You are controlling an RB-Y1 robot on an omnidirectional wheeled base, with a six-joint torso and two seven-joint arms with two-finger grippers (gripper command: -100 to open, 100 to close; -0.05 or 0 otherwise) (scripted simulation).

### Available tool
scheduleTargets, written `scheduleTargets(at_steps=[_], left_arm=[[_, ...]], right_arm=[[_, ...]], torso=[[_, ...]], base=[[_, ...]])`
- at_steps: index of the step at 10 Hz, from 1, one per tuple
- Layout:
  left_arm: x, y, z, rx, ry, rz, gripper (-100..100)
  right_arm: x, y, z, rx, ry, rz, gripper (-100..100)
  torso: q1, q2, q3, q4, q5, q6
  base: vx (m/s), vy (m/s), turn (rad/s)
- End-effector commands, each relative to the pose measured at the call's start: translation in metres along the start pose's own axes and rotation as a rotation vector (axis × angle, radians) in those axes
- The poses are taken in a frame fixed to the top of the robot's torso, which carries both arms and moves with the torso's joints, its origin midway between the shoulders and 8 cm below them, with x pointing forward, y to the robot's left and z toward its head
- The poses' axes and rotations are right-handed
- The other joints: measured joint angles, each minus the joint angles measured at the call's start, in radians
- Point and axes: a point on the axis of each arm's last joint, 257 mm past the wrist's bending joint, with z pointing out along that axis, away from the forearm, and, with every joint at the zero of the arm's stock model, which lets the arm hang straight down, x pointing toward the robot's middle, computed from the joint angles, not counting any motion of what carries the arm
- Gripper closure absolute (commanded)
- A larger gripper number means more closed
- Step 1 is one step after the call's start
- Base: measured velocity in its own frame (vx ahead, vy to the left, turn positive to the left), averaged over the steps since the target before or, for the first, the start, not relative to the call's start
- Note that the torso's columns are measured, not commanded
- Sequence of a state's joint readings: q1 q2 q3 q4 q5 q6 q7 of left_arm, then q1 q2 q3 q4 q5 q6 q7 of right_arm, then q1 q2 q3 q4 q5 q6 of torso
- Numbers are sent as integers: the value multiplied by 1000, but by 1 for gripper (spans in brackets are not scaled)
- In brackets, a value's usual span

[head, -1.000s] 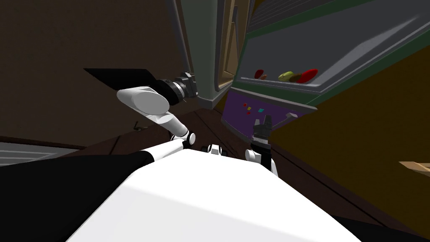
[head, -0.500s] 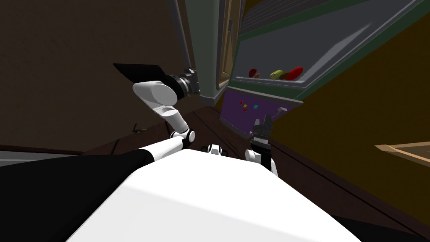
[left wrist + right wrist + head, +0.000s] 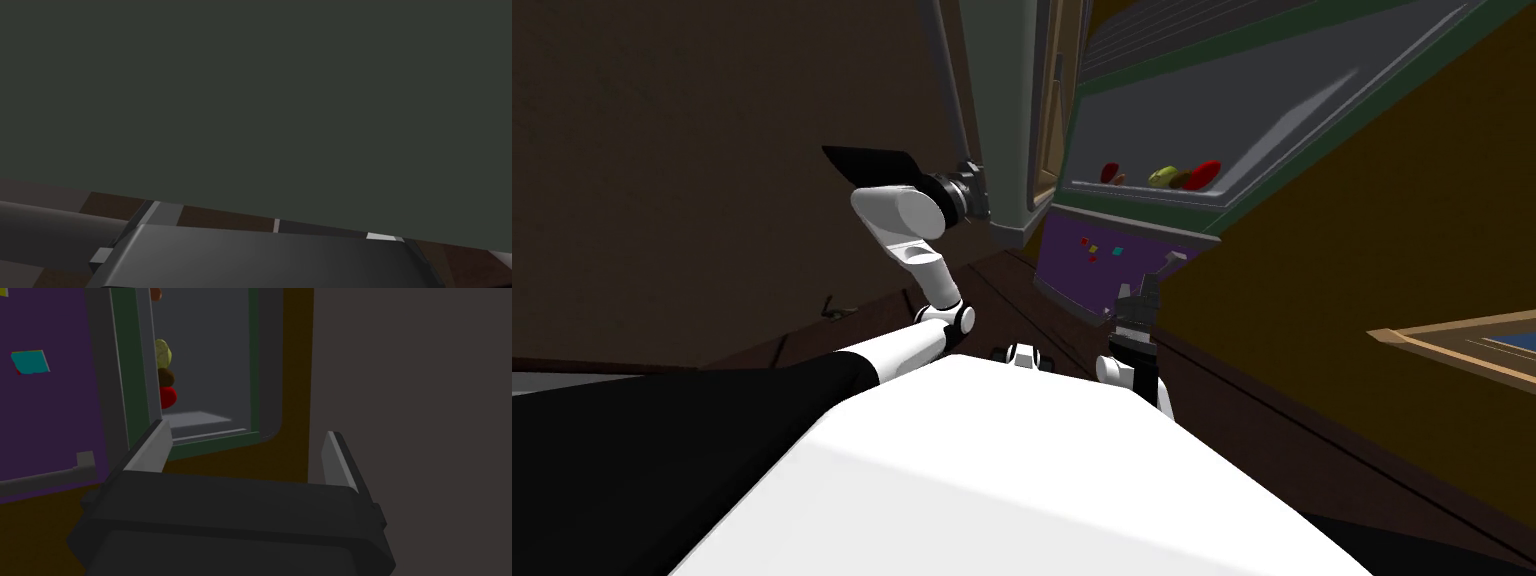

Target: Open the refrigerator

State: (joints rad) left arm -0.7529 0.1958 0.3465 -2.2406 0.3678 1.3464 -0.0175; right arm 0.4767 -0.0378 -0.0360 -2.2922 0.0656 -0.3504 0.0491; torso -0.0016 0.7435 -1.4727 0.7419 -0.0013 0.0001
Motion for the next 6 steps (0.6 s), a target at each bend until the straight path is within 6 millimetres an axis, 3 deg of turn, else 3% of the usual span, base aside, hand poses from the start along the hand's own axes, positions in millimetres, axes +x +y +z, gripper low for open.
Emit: scheduleTargets(at_steps=[1, 2, 4, 6], left_arm=[[-7, 12, 18, -34, -7, -24, -100], [-6, -17, 25, 25, -24, 3, -100], [-12, -8, 38, 7, -28, -15, -100], [-18, 9, 48, -39, -34, -30, -100]], right_arm=[[0, 0, 0, 0, 0, 0, 0], [0, 0, 0, 0, 0, 0, 0], [0, 0, 0, 0, 0, 0, 0], [0, 0, 0, 0, 0, 0, 0]], torso=[[0, -2, 0, 0, 0, -2], [0, -5, -2, -2, 1, -1], [-2, 1, 0, 4, -2, 1], [-3, -3, -1, 0, -1, 0]], base=[[-8, 2, 31], [-125, 69, -219], [-109, 32, -55], [7, -13, 23]])
